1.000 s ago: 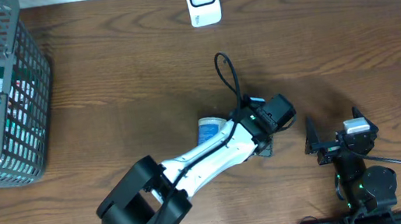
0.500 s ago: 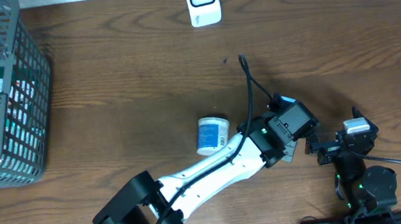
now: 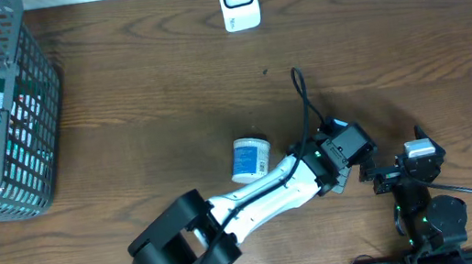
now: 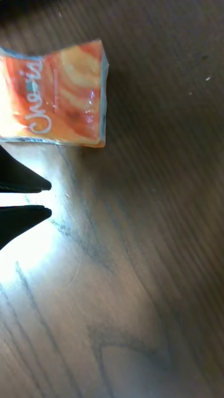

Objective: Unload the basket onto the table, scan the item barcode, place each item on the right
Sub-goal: 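Carry the orange packet to the right of the cotton-swab tub, then lower the orange packet onto the table and open the left gripper, then move the left gripper back over the grey basket, then grasp the green-lidded Knorr jar in the basket with the left gripper, then lift the Knorr jar out and carry it left of the tub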

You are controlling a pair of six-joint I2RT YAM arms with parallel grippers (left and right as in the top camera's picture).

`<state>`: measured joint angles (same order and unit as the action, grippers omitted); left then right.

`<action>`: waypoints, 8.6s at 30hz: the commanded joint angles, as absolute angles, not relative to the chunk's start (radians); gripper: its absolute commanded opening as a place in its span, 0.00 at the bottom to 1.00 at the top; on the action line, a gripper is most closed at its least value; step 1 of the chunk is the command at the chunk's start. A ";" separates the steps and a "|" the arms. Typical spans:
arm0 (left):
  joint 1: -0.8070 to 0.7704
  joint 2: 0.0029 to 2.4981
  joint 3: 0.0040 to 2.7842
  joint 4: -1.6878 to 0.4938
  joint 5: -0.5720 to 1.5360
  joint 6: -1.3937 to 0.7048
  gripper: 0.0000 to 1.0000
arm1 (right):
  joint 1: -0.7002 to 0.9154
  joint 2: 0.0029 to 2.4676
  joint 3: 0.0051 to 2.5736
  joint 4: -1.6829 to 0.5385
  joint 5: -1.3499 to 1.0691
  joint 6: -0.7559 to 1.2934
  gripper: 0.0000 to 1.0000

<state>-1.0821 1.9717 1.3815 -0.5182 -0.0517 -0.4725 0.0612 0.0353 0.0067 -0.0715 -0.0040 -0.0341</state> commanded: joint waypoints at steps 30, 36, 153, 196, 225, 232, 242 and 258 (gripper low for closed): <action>-1.077 2.040 1.345 -0.511 -0.098 -0.379 0.11 | 0.053 0.032 0.006 -0.078 -0.005 -0.042 0.99; -1.077 2.041 1.345 -0.540 -0.098 -0.380 0.11 | 0.053 0.032 0.006 -0.078 -0.005 -0.042 0.99; 0.535 1.583 1.846 -0.773 -0.286 -0.352 0.15 | 0.053 0.032 0.006 -0.078 -0.005 -0.042 0.99; 0.636 2.174 1.846 -0.610 -0.007 0.134 0.74 | 0.053 0.032 0.006 -0.078 -0.005 -0.042 0.99; 0.615 2.286 1.843 -0.481 -0.006 0.182 0.62 | 0.053 0.032 0.006 -0.078 -0.005 -0.042 0.99; 0.614 2.298 1.841 -0.454 -0.007 0.182 0.76 | 0.053 0.032 0.006 -0.078 -0.005 -0.042 0.99; 0.614 2.270 1.850 -0.430 -0.007 0.142 0.42 | 0.053 0.032 0.006 -0.078 -0.005 -0.042 0.99; 0.562 1.471 1.850 -0.716 0.152 -0.221 0.44 | 0.053 0.032 0.006 -0.078 -0.005 -0.042 0.99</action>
<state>0.6029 1.5650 1.8492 -0.5858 0.0132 -0.1112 0.0612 0.0364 0.0067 -0.0711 -0.0036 -0.0380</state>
